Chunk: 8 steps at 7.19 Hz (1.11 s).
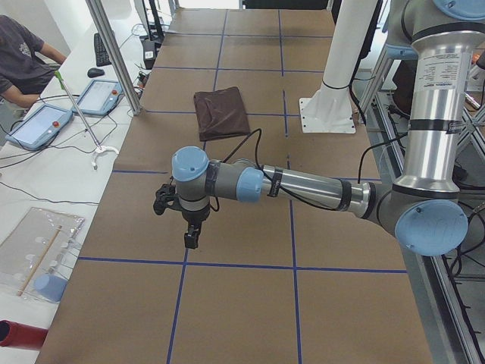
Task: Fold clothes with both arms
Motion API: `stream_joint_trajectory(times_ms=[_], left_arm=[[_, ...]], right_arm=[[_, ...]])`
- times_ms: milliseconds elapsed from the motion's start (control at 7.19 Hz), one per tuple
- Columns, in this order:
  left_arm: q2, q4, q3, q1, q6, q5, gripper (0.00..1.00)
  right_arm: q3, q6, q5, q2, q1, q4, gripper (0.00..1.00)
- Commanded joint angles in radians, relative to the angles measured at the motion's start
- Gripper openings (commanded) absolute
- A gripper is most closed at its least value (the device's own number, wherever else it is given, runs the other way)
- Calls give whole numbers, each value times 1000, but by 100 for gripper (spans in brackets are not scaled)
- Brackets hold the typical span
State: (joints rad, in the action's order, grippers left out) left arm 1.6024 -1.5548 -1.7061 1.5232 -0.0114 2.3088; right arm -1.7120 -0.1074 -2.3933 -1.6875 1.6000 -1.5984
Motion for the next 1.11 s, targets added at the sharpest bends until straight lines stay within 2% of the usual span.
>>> stream_joint_trajectory(times_ms=[0,974], left_arm=[[-1,1,11,0,-1,29,100],[-27,1,60,5,4,24,100]], right_arm=[[-1,-2,-1,0,1,0,100],[-5,-3,-1,0,1,0,100]])
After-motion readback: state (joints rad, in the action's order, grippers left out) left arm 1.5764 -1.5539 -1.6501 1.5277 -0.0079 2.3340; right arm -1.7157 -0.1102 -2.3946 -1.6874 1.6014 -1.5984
